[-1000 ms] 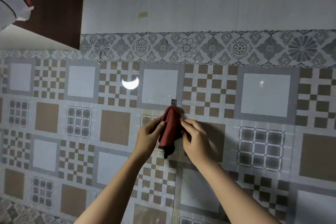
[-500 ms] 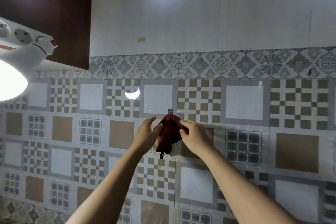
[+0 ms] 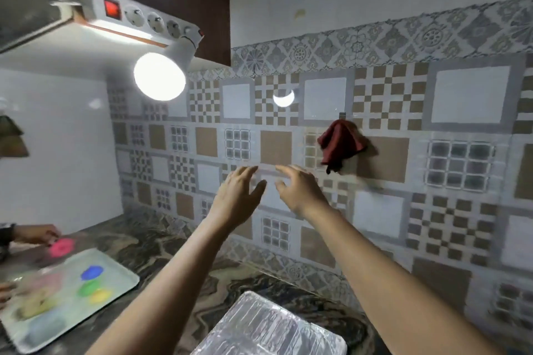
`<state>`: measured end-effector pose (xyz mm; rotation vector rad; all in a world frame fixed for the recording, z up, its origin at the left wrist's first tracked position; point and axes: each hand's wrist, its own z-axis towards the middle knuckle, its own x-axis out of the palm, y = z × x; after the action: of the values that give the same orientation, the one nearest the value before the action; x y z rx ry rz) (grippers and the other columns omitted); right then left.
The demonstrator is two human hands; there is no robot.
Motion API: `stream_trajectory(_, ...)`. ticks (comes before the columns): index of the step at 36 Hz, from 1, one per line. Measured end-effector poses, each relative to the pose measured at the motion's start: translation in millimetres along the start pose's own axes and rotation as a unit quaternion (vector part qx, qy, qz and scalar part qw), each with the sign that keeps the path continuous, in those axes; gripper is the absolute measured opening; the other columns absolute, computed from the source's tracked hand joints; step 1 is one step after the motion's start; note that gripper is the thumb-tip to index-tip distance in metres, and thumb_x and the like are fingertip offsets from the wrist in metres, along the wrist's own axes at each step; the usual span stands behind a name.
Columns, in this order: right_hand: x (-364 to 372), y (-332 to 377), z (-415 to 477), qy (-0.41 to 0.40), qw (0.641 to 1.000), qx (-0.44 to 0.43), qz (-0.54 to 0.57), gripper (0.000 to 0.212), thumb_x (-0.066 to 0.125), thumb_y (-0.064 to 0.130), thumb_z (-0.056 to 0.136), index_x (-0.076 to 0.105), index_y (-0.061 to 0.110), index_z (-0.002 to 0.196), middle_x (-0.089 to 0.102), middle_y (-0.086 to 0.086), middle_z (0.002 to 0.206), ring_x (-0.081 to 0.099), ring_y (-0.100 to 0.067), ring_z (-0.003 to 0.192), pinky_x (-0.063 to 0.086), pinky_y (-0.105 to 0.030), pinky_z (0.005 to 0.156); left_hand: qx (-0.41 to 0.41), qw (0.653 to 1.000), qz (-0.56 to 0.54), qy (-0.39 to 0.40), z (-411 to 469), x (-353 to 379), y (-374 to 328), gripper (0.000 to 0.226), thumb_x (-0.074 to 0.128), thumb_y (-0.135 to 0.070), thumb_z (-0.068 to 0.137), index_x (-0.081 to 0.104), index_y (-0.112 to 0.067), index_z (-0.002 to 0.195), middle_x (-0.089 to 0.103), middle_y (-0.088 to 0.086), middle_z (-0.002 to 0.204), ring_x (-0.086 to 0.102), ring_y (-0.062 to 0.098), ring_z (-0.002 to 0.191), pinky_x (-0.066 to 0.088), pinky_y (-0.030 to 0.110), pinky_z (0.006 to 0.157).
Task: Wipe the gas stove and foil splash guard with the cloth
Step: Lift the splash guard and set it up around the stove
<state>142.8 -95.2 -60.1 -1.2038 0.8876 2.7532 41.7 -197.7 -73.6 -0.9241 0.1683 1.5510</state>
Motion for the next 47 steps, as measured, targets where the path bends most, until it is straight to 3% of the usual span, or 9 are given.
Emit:
stream_trajectory(11, 219.7, 32.4, -139.0, 0.245, 0.967, -0.016, 0.067, 0.041, 0.053, 0.016, 0.088, 0.051, 0.010, 0.129, 0.052, -0.009, 0.132, 0.046, -0.024, 0.124, 0.033, -0.029, 0.104, -0.257, 0.960, 0.050, 0.101, -255.3, -4.5, 154.3, 0.046, 0.053, -0.034, 0.089, 0.049, -0.011, 0.130, 0.051, 0.009, 0.128, 0.045, 0.026, 0.122, 0.036, 0.039, 0.103)
stream_trajectory(18, 311.0, 49.1, -214.7, 0.411, 0.907, -0.071, 0.059, 0.044, 0.059, 0.015, 0.086, 0.051, 0.006, 0.128, 0.052, -0.017, 0.131, 0.047, -0.028, 0.123, 0.033, -0.028, 0.102, -0.437, 0.898, -0.003, 0.044, -393.0, -36.7, 198.3, 0.041, 0.058, -0.026, 0.086, 0.056, -0.003, 0.121, 0.053, 0.016, 0.118, 0.049, 0.029, 0.115, 0.030, 0.018, 0.091)
stream_trajectory(22, 341.9, 56.6, -240.0, 0.473, 0.871, -0.123, 0.041, 0.053, 0.061, 0.016, 0.085, 0.045, 0.007, 0.134, 0.044, -0.016, 0.137, 0.041, -0.027, 0.128, 0.027, -0.023, 0.102, -0.494, 0.869, -0.015, 0.025, -448.4, -43.3, 208.9, 0.055, 0.064, -0.027, 0.085, 0.047, -0.003, 0.131, 0.043, 0.015, 0.133, 0.043, 0.021, 0.120, 0.027, 0.015, 0.094)
stream_trajectory(24, 352.7, 60.6, -245.3, 0.496, 0.855, -0.149, 0.030, 0.059, 0.065, 0.019, 0.082, 0.043, 0.009, 0.136, 0.041, -0.014, 0.141, 0.038, -0.025, 0.130, 0.025, -0.021, 0.102, -0.518, 0.854, -0.044, 0.027, -467.2, -44.5, 209.5, 0.073, 0.065, -0.045, 0.077, 0.043, -0.005, 0.134, 0.040, 0.014, 0.135, 0.040, 0.020, 0.124, 0.023, 0.014, 0.095)
stream_trajectory(27, 365.6, 63.4, -247.1, 0.524, 0.831, -0.186, 0.004, 0.073, 0.071, 0.031, 0.078, 0.036, 0.015, 0.140, 0.036, -0.010, 0.143, 0.034, -0.023, 0.131, 0.025, -0.023, 0.105, -0.528, 0.845, -0.072, 0.038, -485.0, -43.6, 217.7, 0.102, 0.049, -0.070, 0.055, 0.037, -0.014, 0.140, 0.035, 0.008, 0.141, 0.030, 0.020, 0.133, 0.021, 0.021, 0.103)
stream_trajectory(31, 376.5, 63.8, -245.3, 0.540, 0.813, -0.215, -0.034, 0.085, 0.074, 0.044, 0.071, 0.034, 0.020, 0.142, 0.032, -0.007, 0.146, 0.030, -0.023, 0.133, 0.028, -0.032, 0.109, -0.528, 0.840, -0.118, 0.047, -493.6, -42.9, 229.3, 0.083, 0.068, -0.052, 0.073, 0.032, -0.025, 0.142, 0.032, 0.001, 0.139, 0.025, 0.016, 0.133, 0.023, 0.026, 0.106)
stream_trajectory(36, 382.6, 68.0, -237.1, 0.537, 0.799, -0.257, -0.080, 0.095, 0.077, 0.058, 0.058, 0.036, 0.029, 0.138, 0.036, -0.004, 0.139, 0.031, -0.023, 0.128, 0.032, -0.037, 0.106, -0.518, 0.845, -0.127, 0.035, -499.4, -45.0, 238.9, 0.084, 0.076, -0.050, 0.065, 0.039, -0.031, 0.137, 0.037, -0.003, 0.118, 0.037, 0.010, 0.116, 0.029, 0.022, 0.096)
stream_trajectory(44, 375.6, 80.2, -228.4, 0.559, 0.792, -0.246, -0.025, 0.052, 0.072, 0.036, 0.075, 0.054, 0.027, 0.123, 0.046, -0.003, 0.125, 0.046, -0.022, 0.113, 0.042, -0.035, 0.097, -0.489, 0.865, -0.108, 0.028, -499.0, -48.2, 231.6, 0.065, 0.076, -0.050, 0.066, 0.053, -0.030, 0.123, 0.038, -0.010, 0.100, 0.044, 0.008, 0.103, 0.034, 0.022, 0.089)
stream_trajectory(47, 369.9, 84.1, -219.8, 0.558, 0.799, -0.224, 0.007, 0.038, 0.071, 0.021, 0.079, 0.061, 0.023, 0.116, 0.050, -0.004, 0.118, 0.052, -0.023, 0.108, 0.044, -0.036, 0.097, -0.466, 0.880, -0.092, 0.027, -490.1, -56.4, 231.3, 0.067, 0.070, -0.065, 0.057, 0.055, -0.035, 0.115, 0.039, -0.014, 0.097, 0.045, 0.001, 0.097, 0.036, 0.019, 0.081)
